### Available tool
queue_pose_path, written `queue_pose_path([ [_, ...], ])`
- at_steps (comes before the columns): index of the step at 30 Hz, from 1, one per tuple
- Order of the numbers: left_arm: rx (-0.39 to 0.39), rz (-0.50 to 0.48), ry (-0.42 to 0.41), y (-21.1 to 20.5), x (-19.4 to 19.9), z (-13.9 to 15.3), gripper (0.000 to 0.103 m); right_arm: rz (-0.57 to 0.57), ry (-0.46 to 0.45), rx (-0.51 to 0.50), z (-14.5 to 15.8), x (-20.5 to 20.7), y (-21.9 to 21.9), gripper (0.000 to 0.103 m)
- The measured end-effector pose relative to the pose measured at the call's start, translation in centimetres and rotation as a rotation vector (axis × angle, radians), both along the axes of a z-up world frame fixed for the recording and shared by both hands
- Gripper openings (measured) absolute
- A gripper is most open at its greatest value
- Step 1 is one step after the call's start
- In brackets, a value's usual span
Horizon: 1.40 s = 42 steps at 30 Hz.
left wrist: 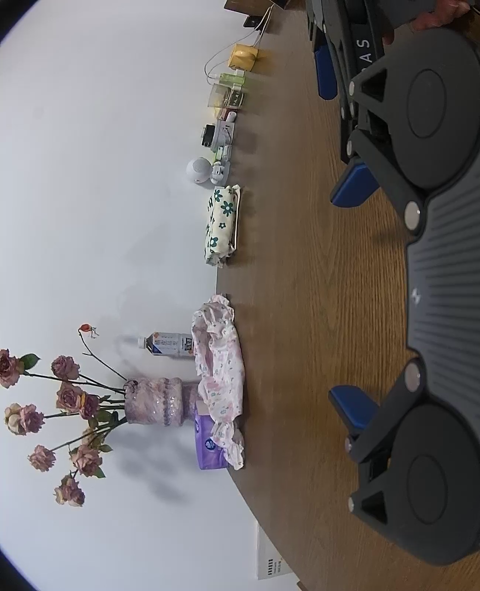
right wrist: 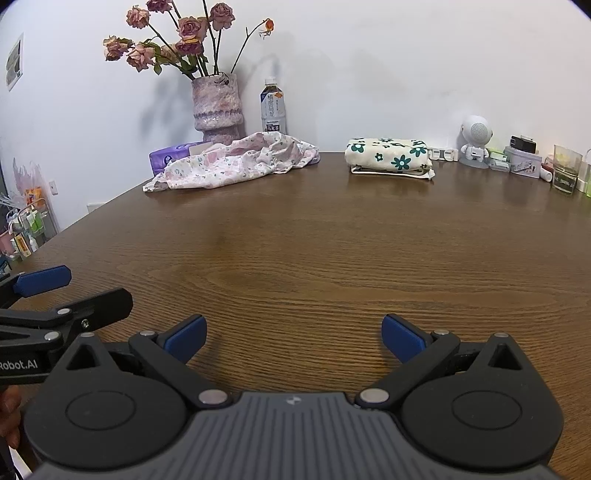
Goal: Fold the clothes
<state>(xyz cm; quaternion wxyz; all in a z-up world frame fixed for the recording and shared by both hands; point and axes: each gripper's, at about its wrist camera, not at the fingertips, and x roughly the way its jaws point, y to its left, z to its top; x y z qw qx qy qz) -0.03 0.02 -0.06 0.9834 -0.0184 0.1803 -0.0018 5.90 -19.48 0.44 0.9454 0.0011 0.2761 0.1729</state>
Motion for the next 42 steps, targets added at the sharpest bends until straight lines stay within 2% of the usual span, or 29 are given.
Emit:
queue_pose_path([
  [4, -0.047, 0.009, 0.018, 0.59, 0.03, -0.16, 0.103, 0.003, 0.004, 0.003, 0.01, 0.04, -0.05, 0.103],
  [13, -0.019, 0.048, 0.005, 0.09, -0.3, -0.19, 0.103, 0.011, 0.014, 0.008, 0.03, 0.12, -0.16, 0.103],
  [21, -0.032, 0.082, 0.005, 0.3, -0.27, -0.15, 0.103, 0.032, 0.025, 0.032, 0.01, 0.18, -0.27, 0.103],
  [42, -0.035, 0.096, -0.001, 0.57, -0.36, -0.32, 0.103, 0.047, 0.02, 0.041, -0.27, 0.13, -0.43, 0.103],
])
